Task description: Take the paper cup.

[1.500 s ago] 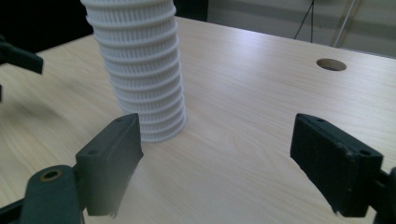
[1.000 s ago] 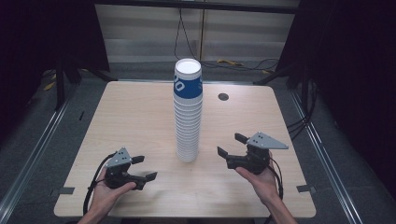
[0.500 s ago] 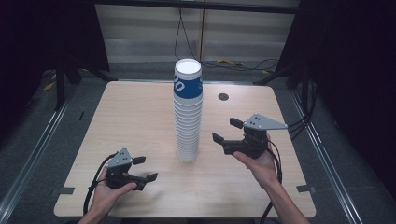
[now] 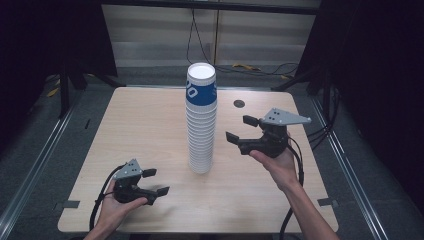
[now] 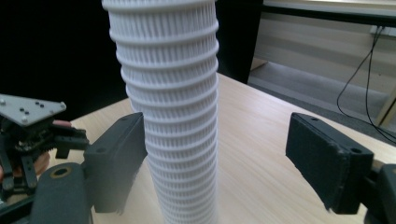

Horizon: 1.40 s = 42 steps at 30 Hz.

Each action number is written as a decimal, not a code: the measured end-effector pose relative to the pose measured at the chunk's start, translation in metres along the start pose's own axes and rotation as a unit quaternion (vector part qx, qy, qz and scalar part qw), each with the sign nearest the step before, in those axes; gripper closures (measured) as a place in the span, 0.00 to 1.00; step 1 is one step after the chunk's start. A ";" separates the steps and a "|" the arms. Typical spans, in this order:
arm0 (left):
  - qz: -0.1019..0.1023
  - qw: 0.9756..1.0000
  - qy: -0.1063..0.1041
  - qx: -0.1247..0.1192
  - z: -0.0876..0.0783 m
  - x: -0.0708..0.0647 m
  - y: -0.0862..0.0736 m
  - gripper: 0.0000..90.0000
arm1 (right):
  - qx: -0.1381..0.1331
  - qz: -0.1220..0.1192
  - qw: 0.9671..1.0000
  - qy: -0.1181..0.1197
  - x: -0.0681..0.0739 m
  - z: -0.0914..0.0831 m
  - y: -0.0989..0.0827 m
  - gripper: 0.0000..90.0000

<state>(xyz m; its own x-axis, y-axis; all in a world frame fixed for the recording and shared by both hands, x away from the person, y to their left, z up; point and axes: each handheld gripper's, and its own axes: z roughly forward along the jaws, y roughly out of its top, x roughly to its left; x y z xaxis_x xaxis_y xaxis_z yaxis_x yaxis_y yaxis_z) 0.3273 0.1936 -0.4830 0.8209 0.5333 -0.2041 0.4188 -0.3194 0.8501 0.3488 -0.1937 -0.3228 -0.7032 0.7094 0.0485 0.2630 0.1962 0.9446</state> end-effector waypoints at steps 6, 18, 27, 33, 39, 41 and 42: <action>-0.002 1.000 0.000 -0.001 0.000 0.001 0.000 0.18 | -0.007 -0.005 1.000 0.019 -0.001 0.005 0.021 0.23; -0.004 1.000 -0.012 0.003 0.001 0.000 0.000 0.18 | -0.011 -0.008 0.999 0.051 0.004 0.016 0.050 0.20; 0.003 1.000 -0.016 0.009 0.003 -0.001 0.000 0.18 | -0.027 -0.010 0.997 0.074 0.002 0.022 0.070 0.17; 0.003 1.000 -0.016 0.009 0.002 -0.001 0.000 0.18 | -0.024 -0.021 0.997 0.071 0.005 0.028 0.081 0.15; 0.004 1.000 -0.017 0.009 0.002 -0.001 0.000 0.18 | -0.030 -0.022 0.996 0.079 0.006 0.033 0.093 0.15; 0.004 1.000 -0.016 0.011 0.002 0.000 0.000 0.18 | -0.027 -0.023 0.996 0.082 0.007 0.036 0.096 0.15; 0.004 1.000 -0.015 0.011 0.002 0.000 0.000 0.18 | -0.024 -0.026 0.996 0.081 0.007 0.038 0.097 0.15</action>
<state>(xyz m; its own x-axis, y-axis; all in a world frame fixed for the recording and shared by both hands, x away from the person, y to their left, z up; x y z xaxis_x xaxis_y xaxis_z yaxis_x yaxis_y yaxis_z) 0.3279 0.1922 -0.4835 0.8359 0.5064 -0.2119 0.4197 -0.3407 0.8413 0.3947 -0.1438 -0.2434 -0.8137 0.5793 0.0479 0.1951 0.1946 0.9613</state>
